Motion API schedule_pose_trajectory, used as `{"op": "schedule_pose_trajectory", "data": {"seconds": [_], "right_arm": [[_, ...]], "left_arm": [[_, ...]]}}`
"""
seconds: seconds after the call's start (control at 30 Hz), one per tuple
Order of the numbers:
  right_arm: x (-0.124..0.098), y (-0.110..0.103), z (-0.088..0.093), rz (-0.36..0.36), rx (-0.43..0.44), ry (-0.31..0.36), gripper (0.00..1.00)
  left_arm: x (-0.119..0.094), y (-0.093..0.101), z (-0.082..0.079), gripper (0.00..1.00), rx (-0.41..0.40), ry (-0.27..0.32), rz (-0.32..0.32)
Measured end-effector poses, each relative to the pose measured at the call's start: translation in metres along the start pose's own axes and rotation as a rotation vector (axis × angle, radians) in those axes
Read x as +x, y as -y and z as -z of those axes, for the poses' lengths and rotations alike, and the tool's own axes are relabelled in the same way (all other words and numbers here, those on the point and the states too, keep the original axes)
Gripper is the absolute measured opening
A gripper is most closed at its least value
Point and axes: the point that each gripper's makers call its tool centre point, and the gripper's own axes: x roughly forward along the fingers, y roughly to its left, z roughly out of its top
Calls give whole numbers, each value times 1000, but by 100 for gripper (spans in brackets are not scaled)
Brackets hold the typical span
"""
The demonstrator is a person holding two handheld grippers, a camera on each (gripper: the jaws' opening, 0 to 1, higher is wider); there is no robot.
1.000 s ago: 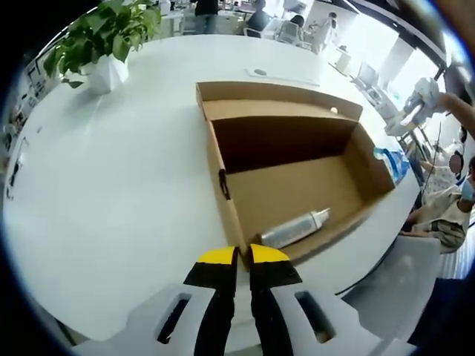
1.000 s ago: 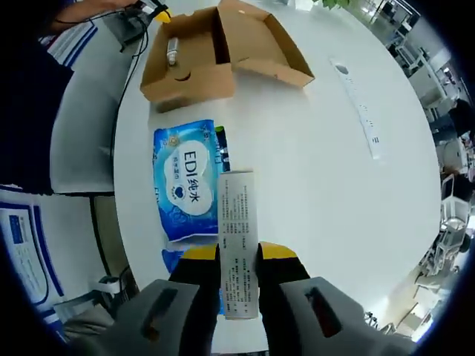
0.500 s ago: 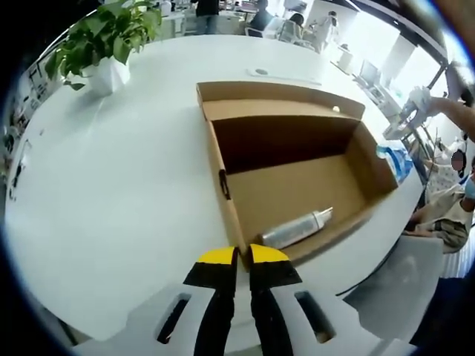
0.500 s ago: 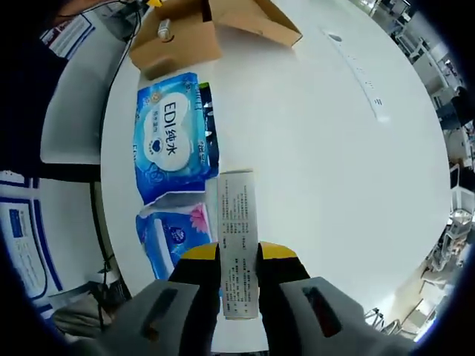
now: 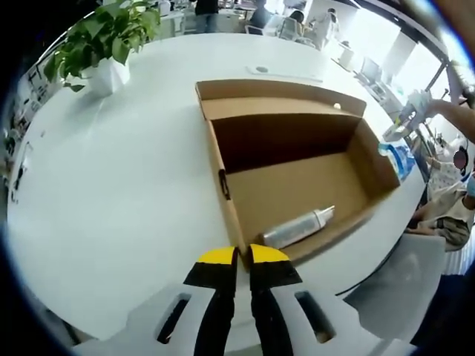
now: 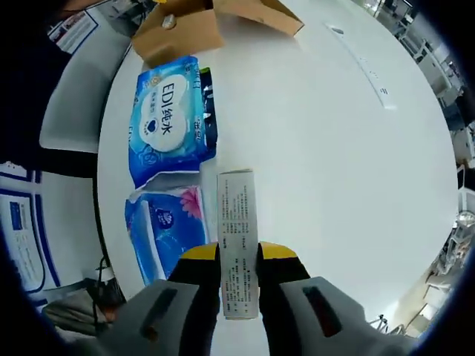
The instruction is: Operate the shoe box by opening the lid, removing the specified soft item, and placing it in the target area until the item is outside and the box remains undamaged.
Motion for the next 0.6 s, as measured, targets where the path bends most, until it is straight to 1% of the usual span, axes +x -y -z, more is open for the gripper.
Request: {"op": "schedule_pose_trajectory", "data": {"seconds": [0.1, 0.17, 0.3, 0.47, 0.6], "right_arm": [[2, -2, 1, -3, 2, 4, 16], [4, -3, 2, -9, 1, 2, 16], [7, -5, 4, -9, -5, -2, 17], [7, -2, 4, 0, 7, 5, 17], [7, -4, 6, -12, 12, 1, 17]], "left_arm": [[0, -1, 0, 2, 3, 0, -1], [0, -1, 0, 2, -11, 1, 3], [1, -1, 0, 2, -3, -1, 1], [1, -2, -1, 2, -2, -3, -1], [2, -2, 0, 2, -1, -6, -3]]}}
